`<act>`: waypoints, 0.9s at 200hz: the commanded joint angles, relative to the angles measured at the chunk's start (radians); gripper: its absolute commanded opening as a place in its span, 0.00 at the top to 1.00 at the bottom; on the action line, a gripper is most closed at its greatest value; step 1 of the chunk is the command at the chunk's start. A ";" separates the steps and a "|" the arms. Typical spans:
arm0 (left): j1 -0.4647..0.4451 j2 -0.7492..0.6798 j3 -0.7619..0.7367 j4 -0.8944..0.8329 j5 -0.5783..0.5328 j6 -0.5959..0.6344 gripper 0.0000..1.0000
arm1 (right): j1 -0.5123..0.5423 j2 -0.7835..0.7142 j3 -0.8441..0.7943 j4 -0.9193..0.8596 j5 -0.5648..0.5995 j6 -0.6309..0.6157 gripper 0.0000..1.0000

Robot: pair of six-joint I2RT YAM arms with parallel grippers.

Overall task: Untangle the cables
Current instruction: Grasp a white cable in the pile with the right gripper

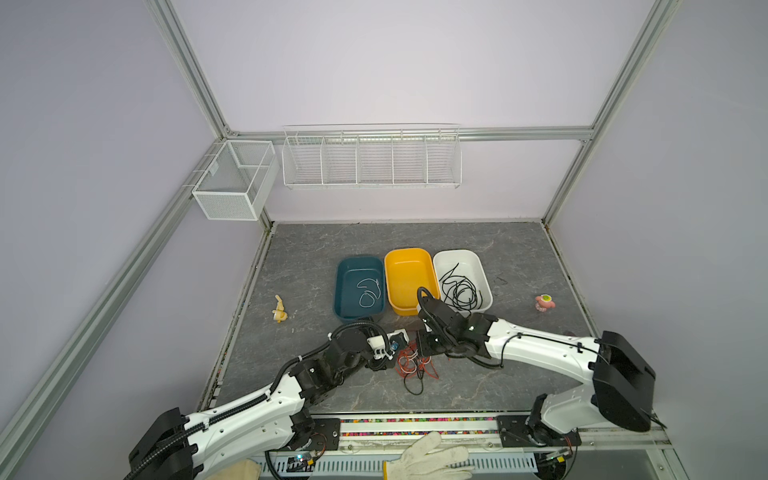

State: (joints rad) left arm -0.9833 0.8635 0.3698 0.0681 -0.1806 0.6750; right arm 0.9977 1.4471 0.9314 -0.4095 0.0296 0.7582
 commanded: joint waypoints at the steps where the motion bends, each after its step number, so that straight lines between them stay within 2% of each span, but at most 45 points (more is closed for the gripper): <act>1: -0.006 0.007 0.007 -0.038 -0.009 0.032 0.01 | 0.008 -0.070 0.037 -0.033 0.013 -0.029 0.93; 57: -0.006 -0.068 0.096 -0.301 -0.057 0.015 0.01 | 0.011 -0.141 0.073 -0.072 0.000 -0.066 0.93; 101: -0.011 -0.159 0.167 -0.524 -0.025 -0.149 0.01 | 0.012 -0.153 0.116 -0.123 -0.021 -0.096 0.93; 138: -0.024 -0.253 0.098 -0.540 -0.015 -0.178 0.01 | 0.014 -0.165 0.141 -0.152 -0.034 -0.118 0.93; 180: -0.025 -0.238 0.068 -0.500 -0.005 -0.164 0.01 | 0.020 -0.180 0.142 -0.156 -0.055 -0.129 0.93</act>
State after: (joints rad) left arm -1.0027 0.6178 0.4610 -0.4213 -0.2081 0.5156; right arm 1.0061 1.2957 1.0550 -0.5453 -0.0021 0.6495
